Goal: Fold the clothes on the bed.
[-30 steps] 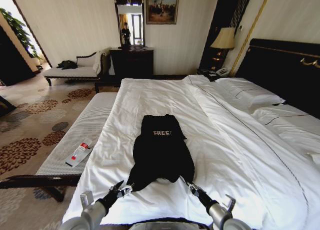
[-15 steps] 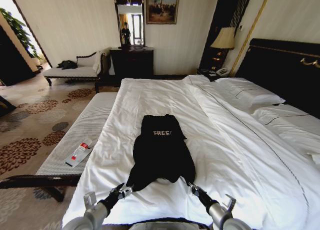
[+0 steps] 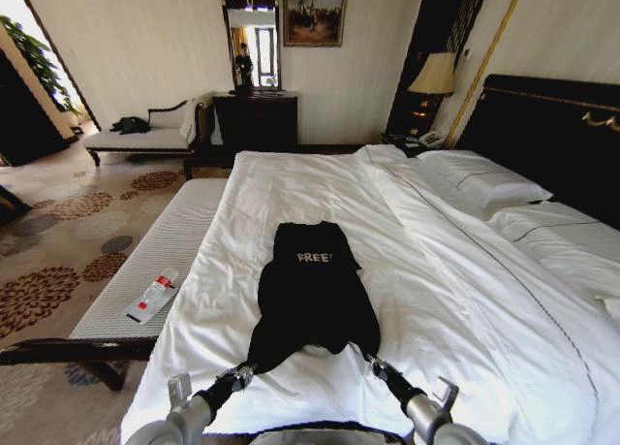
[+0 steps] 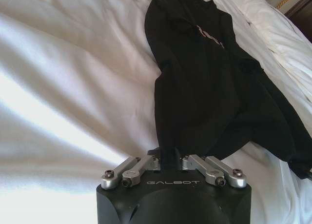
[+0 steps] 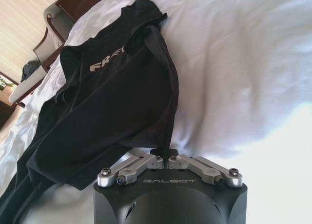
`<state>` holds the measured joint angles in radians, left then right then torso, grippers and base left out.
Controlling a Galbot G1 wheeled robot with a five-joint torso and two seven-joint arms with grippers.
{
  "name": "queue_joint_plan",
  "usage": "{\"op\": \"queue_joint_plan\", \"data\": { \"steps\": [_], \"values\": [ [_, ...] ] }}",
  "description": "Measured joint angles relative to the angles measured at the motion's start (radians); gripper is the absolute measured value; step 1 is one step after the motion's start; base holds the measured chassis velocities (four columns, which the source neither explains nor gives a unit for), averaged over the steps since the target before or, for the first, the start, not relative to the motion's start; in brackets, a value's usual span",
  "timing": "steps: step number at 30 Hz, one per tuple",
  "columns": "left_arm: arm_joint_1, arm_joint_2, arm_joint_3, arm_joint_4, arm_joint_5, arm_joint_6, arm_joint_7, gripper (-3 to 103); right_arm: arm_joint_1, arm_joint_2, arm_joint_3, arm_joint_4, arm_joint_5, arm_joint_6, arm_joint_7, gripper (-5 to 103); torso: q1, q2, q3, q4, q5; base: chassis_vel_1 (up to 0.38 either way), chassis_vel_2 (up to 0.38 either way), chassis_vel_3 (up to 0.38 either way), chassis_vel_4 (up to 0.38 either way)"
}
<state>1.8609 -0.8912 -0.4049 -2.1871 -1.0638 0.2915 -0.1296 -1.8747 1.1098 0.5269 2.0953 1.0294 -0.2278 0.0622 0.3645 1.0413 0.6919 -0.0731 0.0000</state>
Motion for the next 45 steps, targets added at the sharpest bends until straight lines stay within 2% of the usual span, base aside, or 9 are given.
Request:
{"op": "queue_joint_plan", "data": {
  "steps": [2,6,12,17,24,30,33,42,45],
  "values": [
    [0.002,-0.002,-0.002,-0.001,0.0,0.0,0.0,7,0.0,0.001,0.0,0.0,0.001,0.0,0.001,0,0.0,0.0,0.0,0.0,0.0,0.0,0.0,0.0,0.0],
    [0.002,-0.013,-0.011,-0.004,0.001,-0.001,0.002,0,-0.005,0.007,0.001,0.008,0.002,0.005,0.006,0,0.0,0.0,0.0,0.0,0.0,0.0,0.0,0.0,0.0],
    [0.014,-0.022,-0.031,-0.024,-0.008,-0.004,-0.003,0,-0.037,0.009,0.015,0.054,0.006,0.005,0.012,0,0.0,0.0,0.0,0.0,0.0,0.0,0.0,0.0,0.0],
    [0.057,-0.01,-0.098,-0.068,-0.034,-0.008,-0.004,0,-0.098,-0.011,0.054,0.111,0.006,-0.005,0.029,0,0.0,0.0,0.0,0.0,0.0001,0.0,0.0,0.0,0.0],
    [0.107,0.007,-0.234,-0.118,-0.093,-0.011,-0.016,0,-0.177,-0.051,0.141,0.168,0.001,-0.097,0.113,0,0.0,0.0,0.0,0.0,-0.0001,0.0,0.0,0.0,0.0],
    [0.137,0.003,-0.294,-0.141,-0.113,-0.01,-0.02,0,-0.215,-0.068,0.185,0.179,0.004,-0.152,0.136,0,0.0,0.0,0.0,0.0,0.0,0.0,0.0,0.0,0.0],
    [0.191,-0.001,-0.36,-0.162,-0.127,-0.01,-0.017,0,-0.232,-0.082,0.226,0.198,0.022,-0.213,0.162,0,0.0,0.0,0.0,0.0,0.0,0.0,0.0,0.0,0.0],
    [0.27,-0.02,-0.394,-0.177,-0.097,-0.018,-0.01,0,-0.231,-0.092,0.247,0.213,0.032,-0.277,0.192,0,0.0,0.0,0.0,0.0,0.0,0.0,0.0,0.0,0.0],
    [0.314,-0.049,-0.362,-0.193,-0.04,-0.025,-0.02,0,-0.241,-0.082,0.235,0.211,0.015,-0.283,0.196,0,0.0,0.0,0.0,0.0,0.0,0.0,0.0,0.0,0.0]
  ]
}}
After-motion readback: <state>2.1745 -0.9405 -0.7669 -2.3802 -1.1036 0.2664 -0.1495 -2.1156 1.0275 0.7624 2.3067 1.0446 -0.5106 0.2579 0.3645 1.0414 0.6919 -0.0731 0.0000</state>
